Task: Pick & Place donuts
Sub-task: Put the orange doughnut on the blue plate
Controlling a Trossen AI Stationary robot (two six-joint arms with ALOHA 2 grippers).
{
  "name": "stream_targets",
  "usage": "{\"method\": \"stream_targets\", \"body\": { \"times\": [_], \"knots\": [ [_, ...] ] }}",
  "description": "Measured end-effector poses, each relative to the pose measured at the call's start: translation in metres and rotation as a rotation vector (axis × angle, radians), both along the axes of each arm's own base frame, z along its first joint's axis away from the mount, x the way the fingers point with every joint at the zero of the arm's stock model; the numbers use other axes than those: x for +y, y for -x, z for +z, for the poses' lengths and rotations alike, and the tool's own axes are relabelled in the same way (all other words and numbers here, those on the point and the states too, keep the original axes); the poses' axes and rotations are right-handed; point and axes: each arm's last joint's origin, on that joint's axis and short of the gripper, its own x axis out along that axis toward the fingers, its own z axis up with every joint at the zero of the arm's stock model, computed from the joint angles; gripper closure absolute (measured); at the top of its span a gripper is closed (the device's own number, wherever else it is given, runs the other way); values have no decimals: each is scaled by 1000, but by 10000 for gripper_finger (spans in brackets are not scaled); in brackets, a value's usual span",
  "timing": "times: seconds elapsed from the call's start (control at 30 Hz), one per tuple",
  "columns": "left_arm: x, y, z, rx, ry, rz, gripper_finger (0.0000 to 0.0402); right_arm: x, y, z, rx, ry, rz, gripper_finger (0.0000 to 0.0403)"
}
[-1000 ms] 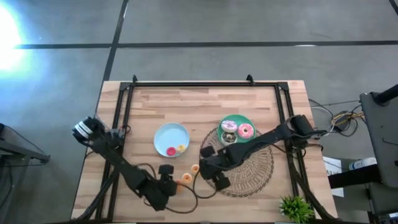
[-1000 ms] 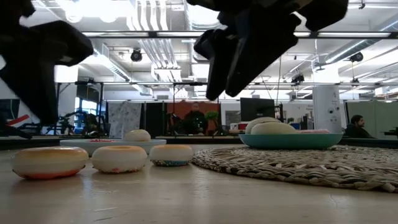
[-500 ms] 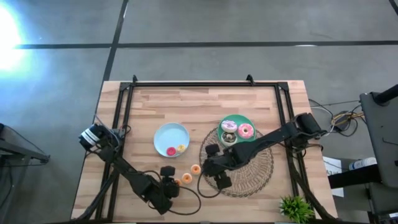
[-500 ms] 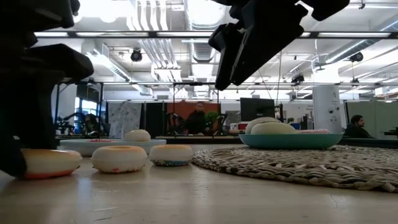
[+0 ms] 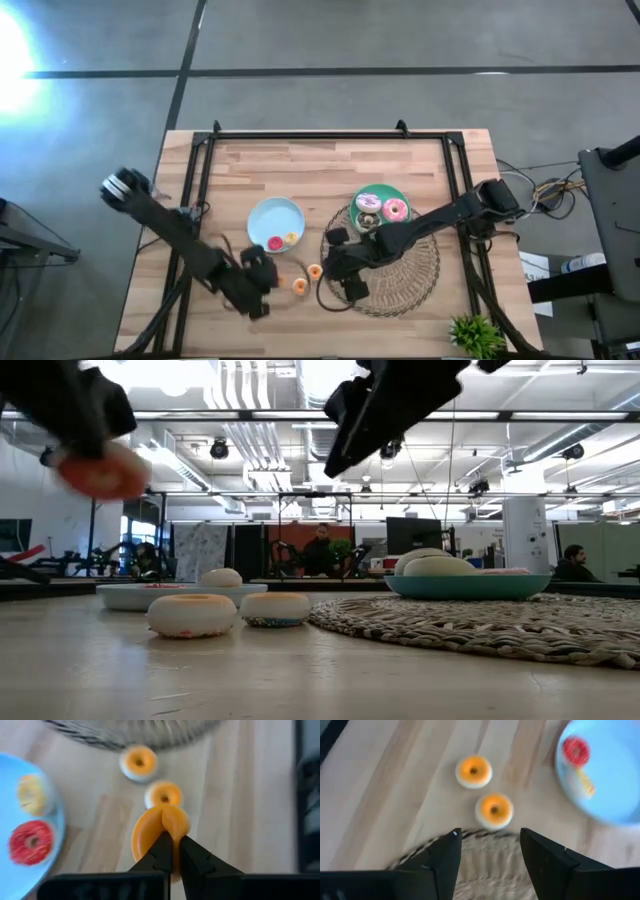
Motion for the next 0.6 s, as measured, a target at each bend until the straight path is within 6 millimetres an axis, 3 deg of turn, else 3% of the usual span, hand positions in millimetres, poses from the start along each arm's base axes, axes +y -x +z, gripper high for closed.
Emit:
{"method": "stream_targets", "body": {
  "times": [0.17, 0.33, 0.43, 0.6],
  "knots": [
    [43, 25, 27, -205, 232, 121, 401, -2, -12, 10, -149, 49, 94, 209],
    [81, 44, 19, -270, 363, 212, 401, -36, -34, 24, -306, -52, -53, 209],
    [88, 47, 19, -357, 433, 201, 401, -58, -43, 29, -368, -106, -121, 209],
    [93, 45, 17, -368, 380, 190, 401, -64, -46, 32, -384, -94, -99, 209]
  ]
}}
